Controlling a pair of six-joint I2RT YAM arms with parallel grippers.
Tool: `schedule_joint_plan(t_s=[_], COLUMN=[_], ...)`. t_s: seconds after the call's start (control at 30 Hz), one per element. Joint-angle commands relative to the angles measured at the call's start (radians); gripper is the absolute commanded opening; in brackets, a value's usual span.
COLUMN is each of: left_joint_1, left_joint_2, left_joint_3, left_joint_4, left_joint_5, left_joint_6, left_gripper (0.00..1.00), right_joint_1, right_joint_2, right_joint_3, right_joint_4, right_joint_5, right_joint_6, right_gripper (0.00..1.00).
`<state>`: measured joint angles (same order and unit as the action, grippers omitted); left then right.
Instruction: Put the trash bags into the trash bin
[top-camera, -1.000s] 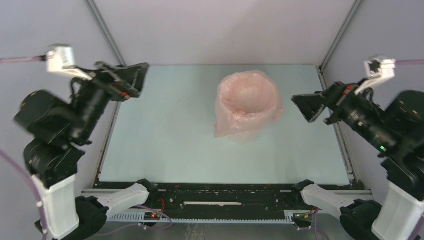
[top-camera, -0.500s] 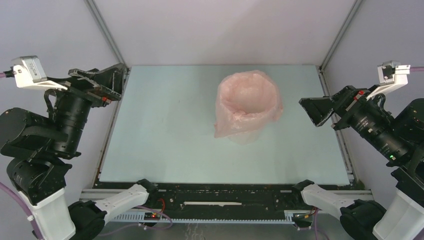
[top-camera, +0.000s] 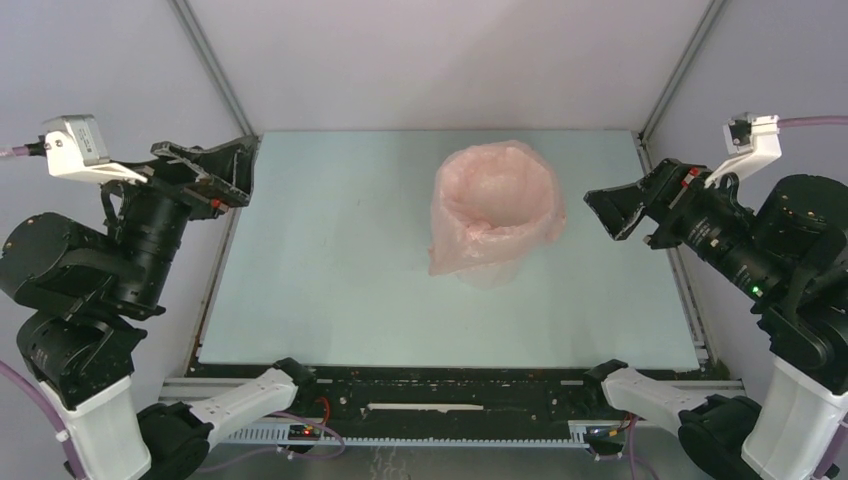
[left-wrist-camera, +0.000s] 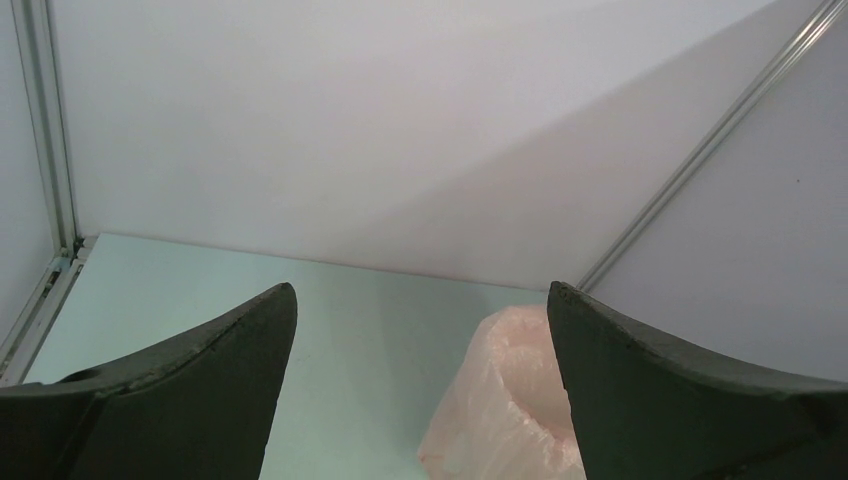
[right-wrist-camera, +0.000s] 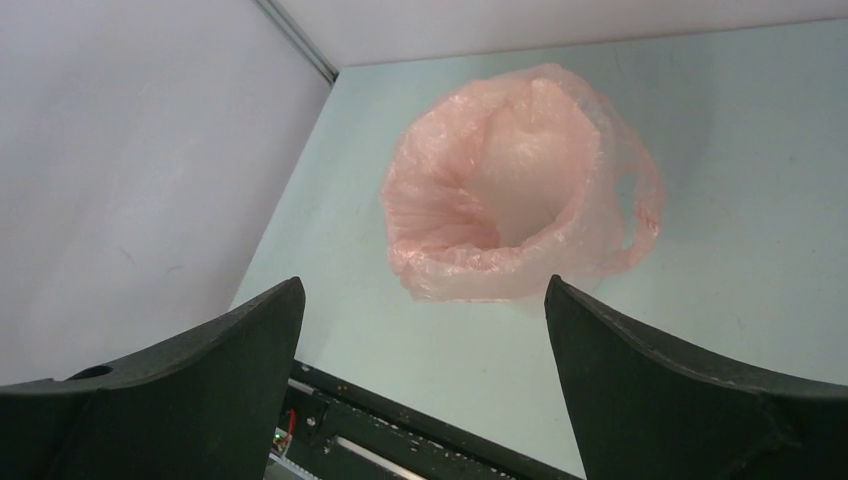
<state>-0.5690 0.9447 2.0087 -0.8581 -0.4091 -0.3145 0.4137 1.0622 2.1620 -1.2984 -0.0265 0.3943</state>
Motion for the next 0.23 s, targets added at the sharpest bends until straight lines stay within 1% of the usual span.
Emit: schedule_joint_plan(t_s=[0.0, 0.2], left_joint_1=[0.003, 0.003], left_joint_2=[-0.002, 0.005], left_joint_3=[-0.016, -0.016], left_joint_4=[-0.011, -0.015], left_joint_5=[-0.008, 0.003], left_joint_6=[-0.008, -0.014], left_gripper=[1.0, 1.0], right_joint_1=[-0.003, -0.003], right_joint_2=[0.005, -0.017], right_joint_3=[-0.01, -0.03], right_joint_4=[0.024, 0.046], right_joint_5=[0.022, 0.024], right_joint_6=[0.017, 0.006], right_gripper=[1.0, 1.0])
